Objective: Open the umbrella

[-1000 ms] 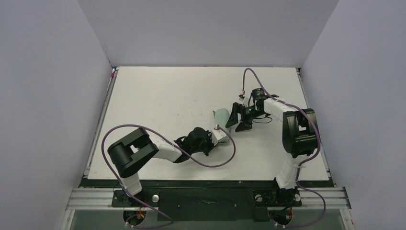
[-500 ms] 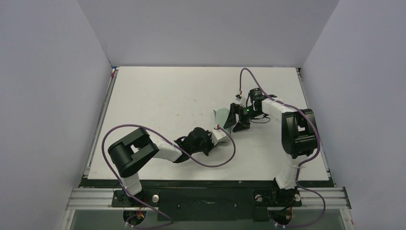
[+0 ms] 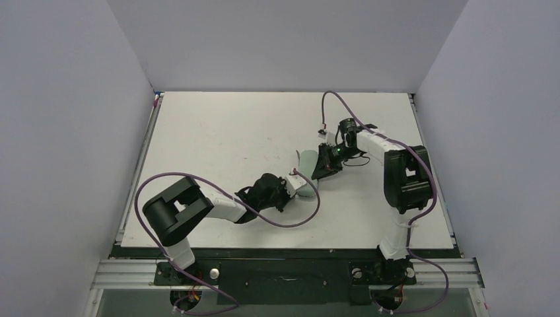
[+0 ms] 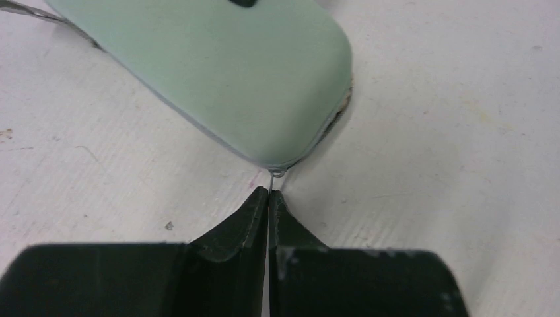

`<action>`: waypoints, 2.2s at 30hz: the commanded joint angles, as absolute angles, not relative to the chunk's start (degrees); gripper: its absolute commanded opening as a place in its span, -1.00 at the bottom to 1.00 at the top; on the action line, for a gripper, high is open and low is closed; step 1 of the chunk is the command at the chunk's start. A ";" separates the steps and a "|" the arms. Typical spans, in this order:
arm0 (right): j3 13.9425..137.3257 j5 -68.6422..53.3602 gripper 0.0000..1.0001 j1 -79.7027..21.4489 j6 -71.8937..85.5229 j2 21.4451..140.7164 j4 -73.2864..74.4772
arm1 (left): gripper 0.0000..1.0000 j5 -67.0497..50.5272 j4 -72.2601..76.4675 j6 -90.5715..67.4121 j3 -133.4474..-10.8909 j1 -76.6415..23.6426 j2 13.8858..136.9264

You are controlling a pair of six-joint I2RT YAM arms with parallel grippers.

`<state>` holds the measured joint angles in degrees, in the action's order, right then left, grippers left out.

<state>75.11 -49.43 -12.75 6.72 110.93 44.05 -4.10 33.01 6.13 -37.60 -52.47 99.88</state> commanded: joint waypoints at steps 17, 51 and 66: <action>81.69 -41.77 -1.00 -12.89 -14.70 117.67 59.79 | -1.00 -5.90 35.05 10.22 -46.15 -43.24 104.80; 83.58 -43.21 -1.00 -11.66 -17.97 120.27 63.60 | -0.57 -14.75 42.90 10.92 -41.20 -51.58 105.31; 84.46 -43.15 -1.00 -11.20 -18.70 121.04 64.47 | -0.45 -16.98 41.44 10.81 -40.63 -52.20 104.74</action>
<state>84.38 -51.55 -11.55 -15.11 118.78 65.80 -15.31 39.59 10.79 -39.48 -51.77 105.08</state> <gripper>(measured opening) 0.054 0.257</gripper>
